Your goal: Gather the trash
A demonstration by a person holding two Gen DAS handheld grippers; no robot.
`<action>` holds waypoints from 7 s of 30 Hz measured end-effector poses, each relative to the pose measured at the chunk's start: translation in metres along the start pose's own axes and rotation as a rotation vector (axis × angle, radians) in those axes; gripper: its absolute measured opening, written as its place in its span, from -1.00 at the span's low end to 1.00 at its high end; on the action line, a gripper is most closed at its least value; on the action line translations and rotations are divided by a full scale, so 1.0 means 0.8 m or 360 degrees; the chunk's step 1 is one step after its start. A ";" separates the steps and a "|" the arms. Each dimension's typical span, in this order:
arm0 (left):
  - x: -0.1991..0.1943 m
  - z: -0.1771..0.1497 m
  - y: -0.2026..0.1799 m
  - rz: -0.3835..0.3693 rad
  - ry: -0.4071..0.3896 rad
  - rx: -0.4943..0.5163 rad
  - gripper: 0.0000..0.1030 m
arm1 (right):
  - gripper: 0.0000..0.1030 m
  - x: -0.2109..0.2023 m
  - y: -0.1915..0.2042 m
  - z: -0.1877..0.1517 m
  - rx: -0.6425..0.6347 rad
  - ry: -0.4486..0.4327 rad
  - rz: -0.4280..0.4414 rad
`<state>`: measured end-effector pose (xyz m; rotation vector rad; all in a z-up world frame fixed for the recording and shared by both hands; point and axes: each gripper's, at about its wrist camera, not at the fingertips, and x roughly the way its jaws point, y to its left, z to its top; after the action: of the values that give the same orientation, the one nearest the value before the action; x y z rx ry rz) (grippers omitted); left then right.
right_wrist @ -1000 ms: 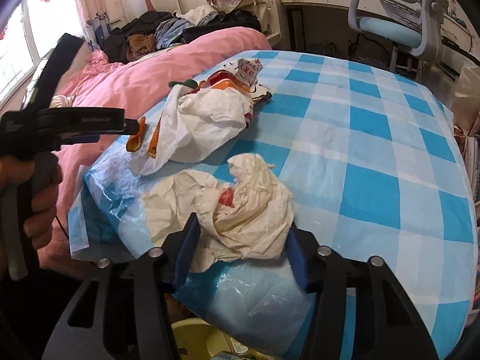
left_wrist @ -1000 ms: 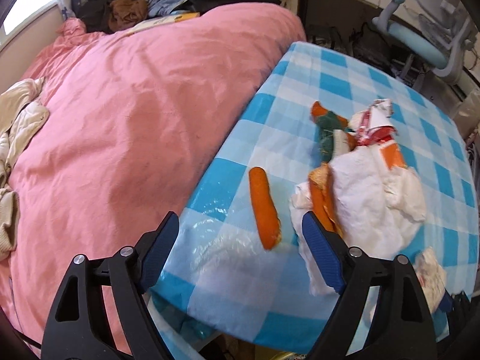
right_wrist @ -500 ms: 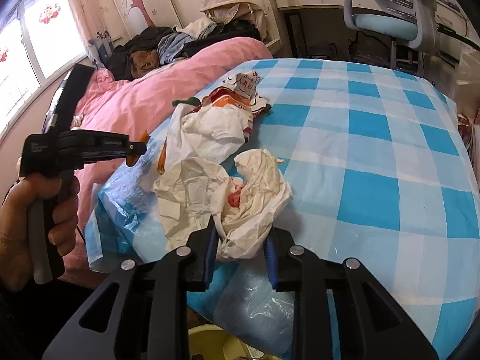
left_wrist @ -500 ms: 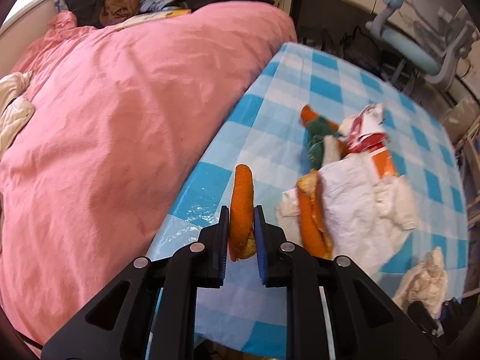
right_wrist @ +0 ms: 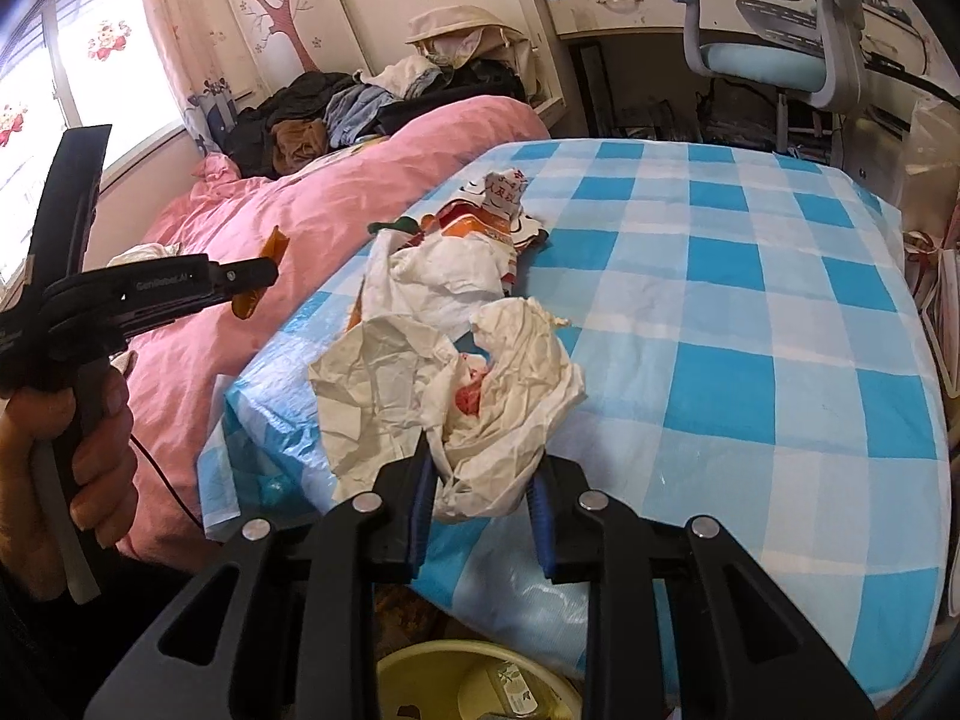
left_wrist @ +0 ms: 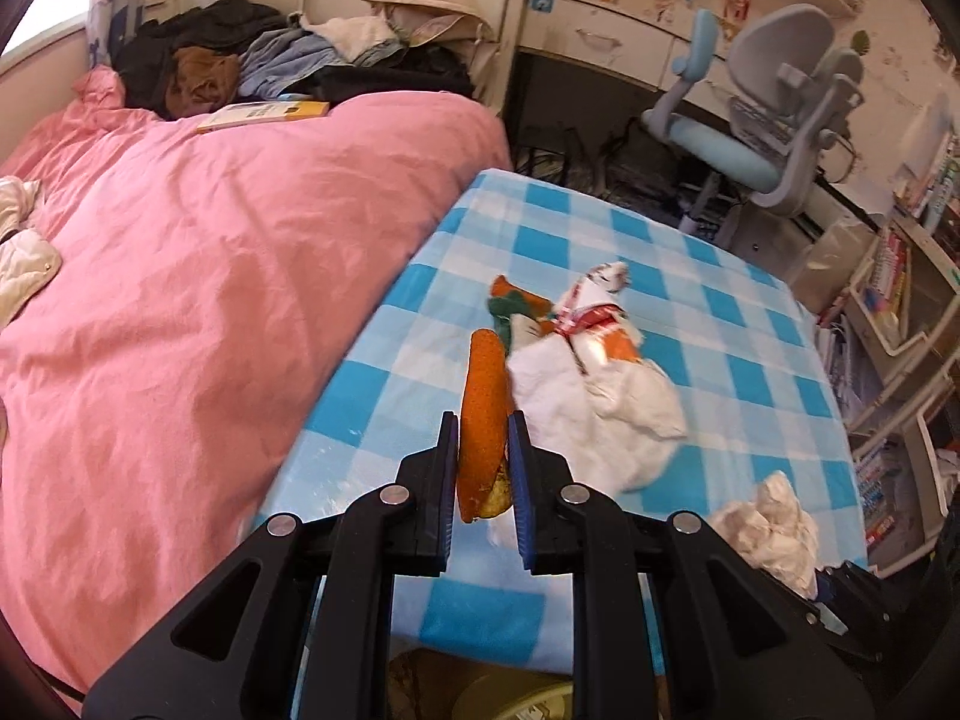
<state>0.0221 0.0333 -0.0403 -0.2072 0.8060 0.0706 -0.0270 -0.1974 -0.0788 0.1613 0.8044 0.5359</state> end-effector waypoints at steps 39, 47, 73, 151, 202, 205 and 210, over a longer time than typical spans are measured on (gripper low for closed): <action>-0.087 -0.160 -0.060 -0.0186 0.0158 0.0294 -0.69 | 0.23 -0.078 0.047 -0.123 -0.0231 0.0294 -0.0054; -0.084 -0.207 -0.091 -0.0328 0.0407 0.0487 -0.20 | 0.57 -0.126 0.019 -0.076 -0.0075 -0.0080 -0.0161; -0.121 -0.087 -0.121 -0.0518 -0.0031 0.0581 0.53 | 0.81 -0.109 -0.050 0.048 0.0111 -0.0485 -0.0378; -0.228 -0.010 0.237 0.1280 -0.0643 -0.0826 0.85 | 0.81 -0.036 0.022 0.036 -0.0050 -0.0172 0.0010; -0.208 -0.013 0.239 0.1240 -0.0593 -0.0822 0.85 | 0.81 -0.020 0.031 0.030 -0.0075 -0.0086 0.0035; -0.208 -0.013 0.239 0.1239 -0.0593 -0.0823 0.85 | 0.81 -0.019 0.030 0.030 -0.0077 -0.0080 0.0034; -0.208 -0.013 0.239 0.1239 -0.0591 -0.0822 0.85 | 0.81 -0.019 0.031 0.031 -0.0077 -0.0084 0.0034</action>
<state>-0.1271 0.2204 0.0430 -0.3441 0.4439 1.0297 -0.0275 -0.1826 -0.0439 0.1388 0.7383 0.5686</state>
